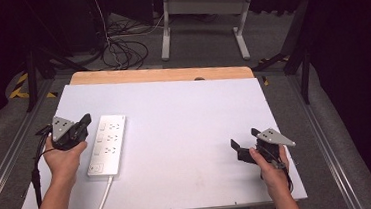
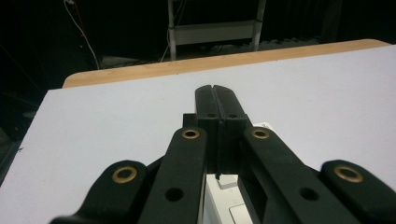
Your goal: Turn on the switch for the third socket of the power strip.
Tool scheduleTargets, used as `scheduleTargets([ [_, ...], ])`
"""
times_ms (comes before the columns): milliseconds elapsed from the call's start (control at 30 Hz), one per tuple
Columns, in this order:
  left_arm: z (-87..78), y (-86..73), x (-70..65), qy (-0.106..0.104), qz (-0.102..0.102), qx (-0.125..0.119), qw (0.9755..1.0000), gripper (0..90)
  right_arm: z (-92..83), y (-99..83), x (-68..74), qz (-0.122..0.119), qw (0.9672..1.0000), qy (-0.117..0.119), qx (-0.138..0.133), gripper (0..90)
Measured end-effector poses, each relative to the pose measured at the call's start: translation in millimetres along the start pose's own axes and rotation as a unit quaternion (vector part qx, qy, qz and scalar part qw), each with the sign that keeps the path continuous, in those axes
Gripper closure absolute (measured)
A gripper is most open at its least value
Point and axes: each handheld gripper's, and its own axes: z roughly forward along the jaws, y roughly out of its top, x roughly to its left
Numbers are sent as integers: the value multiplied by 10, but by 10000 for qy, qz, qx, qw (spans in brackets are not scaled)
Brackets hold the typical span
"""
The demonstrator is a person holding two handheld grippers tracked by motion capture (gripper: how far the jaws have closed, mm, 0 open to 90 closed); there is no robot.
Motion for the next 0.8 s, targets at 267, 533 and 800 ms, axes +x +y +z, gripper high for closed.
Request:
scheduleTargets([
  [267, 45, -8, -13, 7, 113, 158, 9998, 898, -24, -6, 2, -1, 10000, -14, 4, 105],
  [533, 114, -31, -33, -29, 313, 429, 9986, 898, -45, -14, 4, -11, 10000, -23, 14, 105],
  [800, 184, -52, -56, -86, 502, 741, 9960, 898, -78, -25, 1, 3, 10000, -44, 6, 105],
])
